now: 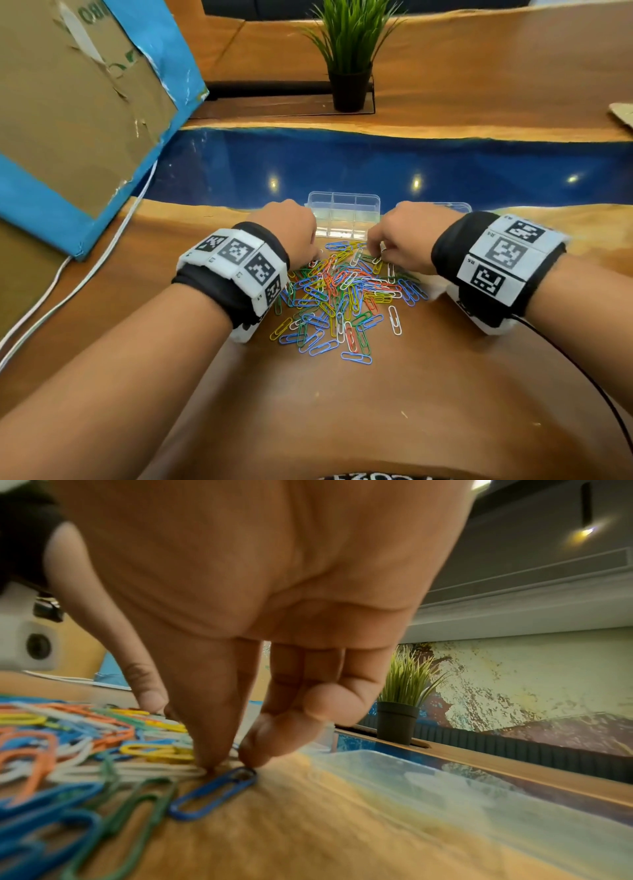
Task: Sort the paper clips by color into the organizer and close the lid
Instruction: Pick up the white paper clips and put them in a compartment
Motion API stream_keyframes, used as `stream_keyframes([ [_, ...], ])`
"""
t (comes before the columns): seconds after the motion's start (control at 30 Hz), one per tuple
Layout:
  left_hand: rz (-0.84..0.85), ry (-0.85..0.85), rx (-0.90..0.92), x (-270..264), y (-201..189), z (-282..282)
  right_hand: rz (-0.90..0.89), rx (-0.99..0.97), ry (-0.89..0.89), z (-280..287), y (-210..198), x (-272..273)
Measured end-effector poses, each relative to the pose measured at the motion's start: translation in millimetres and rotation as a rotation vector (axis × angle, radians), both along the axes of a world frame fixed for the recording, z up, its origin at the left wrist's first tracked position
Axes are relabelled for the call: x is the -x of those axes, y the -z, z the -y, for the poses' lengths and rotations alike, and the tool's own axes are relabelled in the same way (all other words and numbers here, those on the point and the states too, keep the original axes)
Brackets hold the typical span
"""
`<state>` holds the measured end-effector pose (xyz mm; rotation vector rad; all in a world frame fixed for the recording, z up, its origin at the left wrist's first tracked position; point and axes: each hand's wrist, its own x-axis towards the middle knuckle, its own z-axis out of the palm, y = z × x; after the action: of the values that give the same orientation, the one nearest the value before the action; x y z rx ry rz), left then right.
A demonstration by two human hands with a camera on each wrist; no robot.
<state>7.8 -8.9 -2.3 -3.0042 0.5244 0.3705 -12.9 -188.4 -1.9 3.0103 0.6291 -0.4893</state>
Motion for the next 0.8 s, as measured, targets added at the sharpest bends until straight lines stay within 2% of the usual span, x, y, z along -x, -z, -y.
stream_keyframes([
  [0.17,0.022,-0.025,-0.003,3,2,10,0.01,-0.012,-0.004,6,1,3],
  [0.3,-0.049,-0.054,0.073,7,-2,11,-0.007,-0.065,0.008,7,-2,5],
  [0.43,-0.098,-0.065,0.325,8,-16,-2,-0.001,-0.035,0.016,7,-1,2],
  [0.6,-0.324,-0.177,0.714,7,-15,-26,0.031,-0.046,0.025,11,3,7],
  [0.7,-0.404,-0.191,0.701,11,-7,-38,0.065,-0.081,0.073,14,-1,11],
  [0.8,-0.427,-0.231,0.668,16,-3,-50,0.062,-0.2,0.155,19,-7,13],
])
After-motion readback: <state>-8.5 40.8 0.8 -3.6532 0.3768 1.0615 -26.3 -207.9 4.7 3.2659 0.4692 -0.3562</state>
